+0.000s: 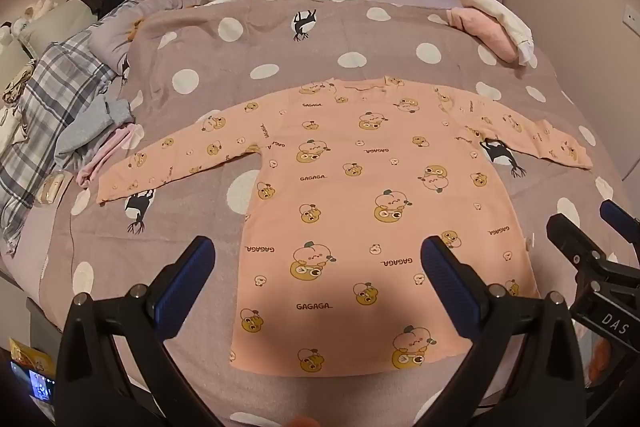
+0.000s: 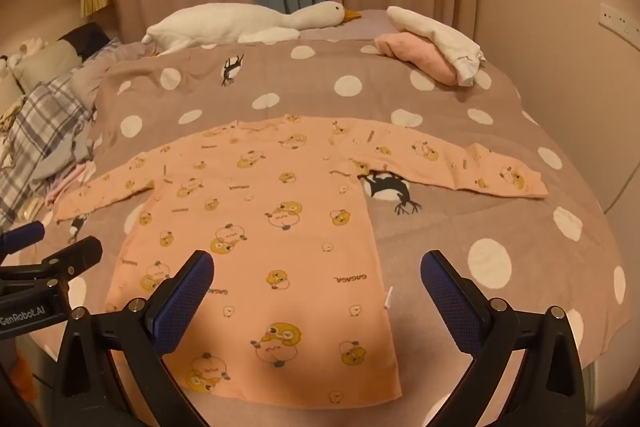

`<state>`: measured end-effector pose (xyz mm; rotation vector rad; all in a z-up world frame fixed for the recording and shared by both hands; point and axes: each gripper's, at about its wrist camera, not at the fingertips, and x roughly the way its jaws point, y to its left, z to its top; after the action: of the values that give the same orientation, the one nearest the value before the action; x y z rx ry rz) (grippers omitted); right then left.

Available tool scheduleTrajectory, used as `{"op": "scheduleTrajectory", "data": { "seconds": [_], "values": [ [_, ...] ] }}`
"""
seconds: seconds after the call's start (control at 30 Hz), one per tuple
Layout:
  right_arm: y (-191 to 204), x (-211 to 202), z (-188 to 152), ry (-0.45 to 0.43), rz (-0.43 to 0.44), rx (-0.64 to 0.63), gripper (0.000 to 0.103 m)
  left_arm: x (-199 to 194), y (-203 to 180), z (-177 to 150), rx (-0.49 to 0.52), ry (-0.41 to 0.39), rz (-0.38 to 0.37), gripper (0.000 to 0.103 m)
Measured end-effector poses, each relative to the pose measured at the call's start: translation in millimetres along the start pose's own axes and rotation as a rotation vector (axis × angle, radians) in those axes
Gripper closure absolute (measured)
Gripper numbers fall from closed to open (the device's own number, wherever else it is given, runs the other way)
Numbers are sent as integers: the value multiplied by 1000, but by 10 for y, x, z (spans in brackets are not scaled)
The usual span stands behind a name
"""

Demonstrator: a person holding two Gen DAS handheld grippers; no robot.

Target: Fold small clothes

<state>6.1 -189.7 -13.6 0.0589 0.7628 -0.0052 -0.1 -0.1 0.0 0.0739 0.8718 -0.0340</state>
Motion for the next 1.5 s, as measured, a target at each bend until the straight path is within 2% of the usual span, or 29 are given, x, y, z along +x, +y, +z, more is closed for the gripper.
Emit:
{"op": "scheduleTrajectory", "data": {
  "seconds": [0.23, 1.5],
  "values": [
    [-2, -20, 4, -6, -2, -1, 1, 14, 7, 13, -7, 14, -20, 0],
    [-24, -114, 91, -17, 2, -2, 1, -50, -69, 40, 8, -9, -22, 0]
  ]
}}
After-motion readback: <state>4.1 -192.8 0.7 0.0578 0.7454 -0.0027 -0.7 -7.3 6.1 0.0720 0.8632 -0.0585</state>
